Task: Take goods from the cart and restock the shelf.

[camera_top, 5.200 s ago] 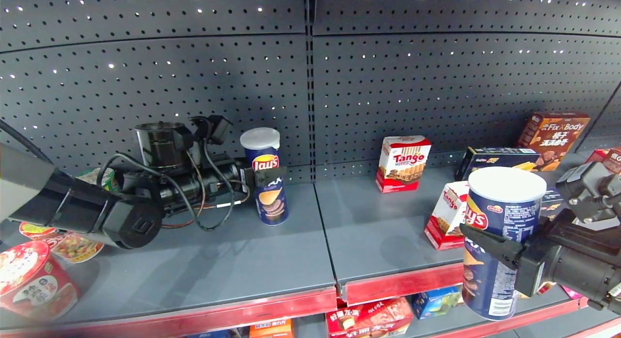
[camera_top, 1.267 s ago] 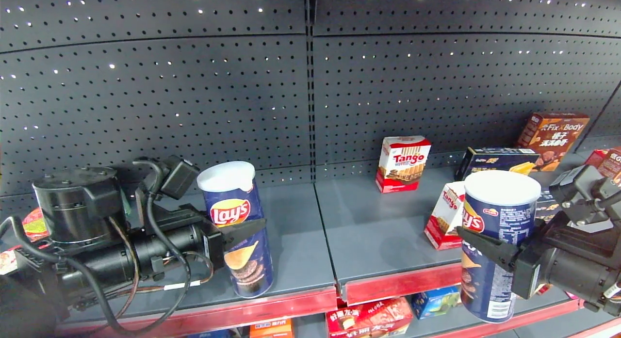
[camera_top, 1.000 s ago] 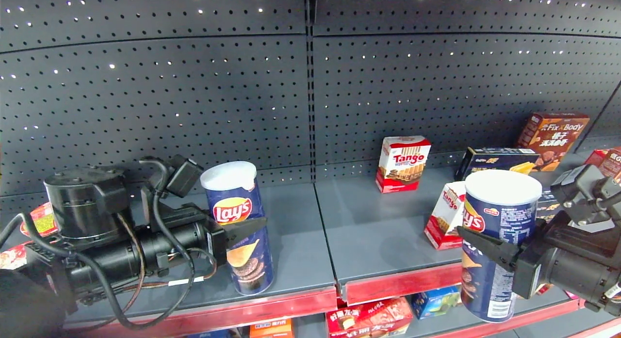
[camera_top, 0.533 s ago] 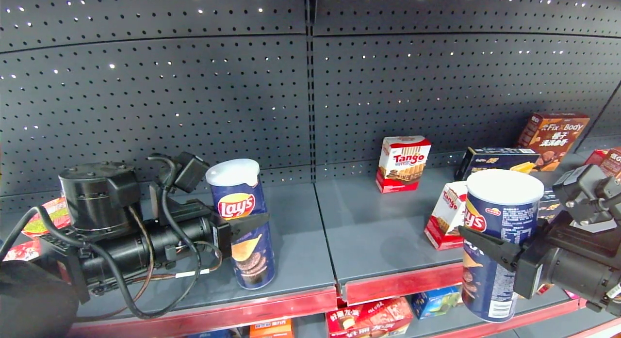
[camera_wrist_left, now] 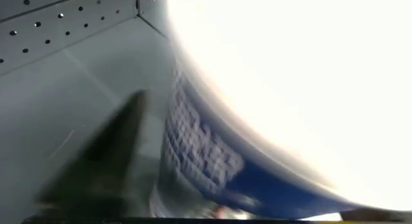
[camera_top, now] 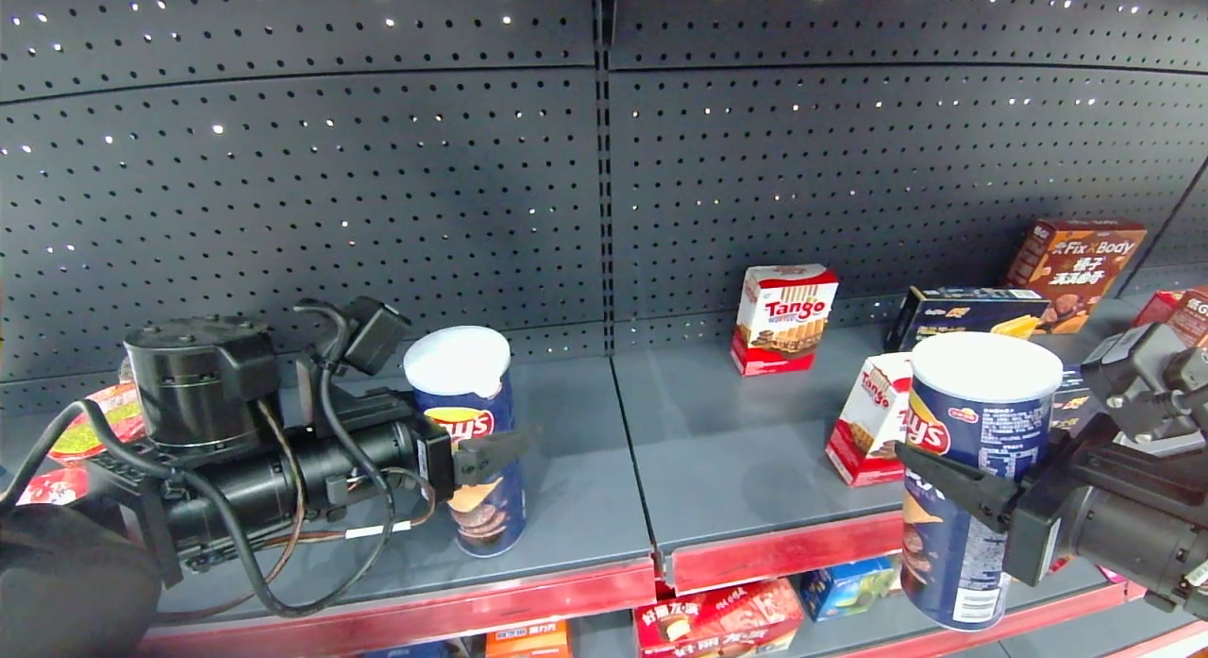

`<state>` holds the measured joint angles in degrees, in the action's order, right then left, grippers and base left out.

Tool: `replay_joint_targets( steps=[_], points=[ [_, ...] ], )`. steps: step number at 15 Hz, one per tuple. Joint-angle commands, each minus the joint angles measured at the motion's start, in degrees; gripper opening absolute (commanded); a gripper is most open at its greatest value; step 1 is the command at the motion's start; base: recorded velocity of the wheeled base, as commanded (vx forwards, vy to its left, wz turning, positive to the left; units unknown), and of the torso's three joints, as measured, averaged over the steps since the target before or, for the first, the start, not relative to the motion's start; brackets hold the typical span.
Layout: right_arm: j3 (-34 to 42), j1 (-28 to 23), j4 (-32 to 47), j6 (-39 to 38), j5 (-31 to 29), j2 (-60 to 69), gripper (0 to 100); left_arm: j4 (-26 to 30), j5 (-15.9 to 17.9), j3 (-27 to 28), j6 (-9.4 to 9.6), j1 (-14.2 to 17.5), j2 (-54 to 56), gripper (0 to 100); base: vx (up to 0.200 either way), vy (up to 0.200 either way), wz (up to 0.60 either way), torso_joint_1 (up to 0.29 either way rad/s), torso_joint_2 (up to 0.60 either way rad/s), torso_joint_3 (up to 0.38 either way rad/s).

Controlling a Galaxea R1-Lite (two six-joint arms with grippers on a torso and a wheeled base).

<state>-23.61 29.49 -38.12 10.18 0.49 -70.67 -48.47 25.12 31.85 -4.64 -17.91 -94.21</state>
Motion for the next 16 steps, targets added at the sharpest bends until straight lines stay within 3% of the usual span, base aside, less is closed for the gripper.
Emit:
replay_joint_targets(
  steps=[1,3,4,10,16],
  points=[
    [0.1,0.0,0.0,0.0,0.0,0.1,0,0.0,0.0,-0.1,0.16,-0.1,-0.2,100,0.000,0.000,0.00,0.000,0.00,0.000],
    [0.1,-0.1,0.0,0.0,0.0,0.2,0,0.0,-0.1,-0.6,1.04,-0.1,0.0,100,0.000,0.000,0.00,0.000,0.00,0.000],
    [0.1,-0.1,0.0,0.0,0.0,0.1,0,0.2,-0.1,-1.1,2.36,-0.1,0.4,100,0.000,0.000,0.00,0.000,0.00,0.000],
    [0.1,-0.1,0.0,0.0,0.0,0.1,0,0.6,-0.1,-6.9,2.27,0.2,5.4,100,0.000,0.000,0.00,0.000,0.00,0.000],
    [0.5,-0.3,0.0,-0.1,0.0,0.7,0,0.7,0.0,-12.8,2.54,3.6,10.5,100,0.000,0.000,0.00,0.000,0.00,0.000]
  ],
)
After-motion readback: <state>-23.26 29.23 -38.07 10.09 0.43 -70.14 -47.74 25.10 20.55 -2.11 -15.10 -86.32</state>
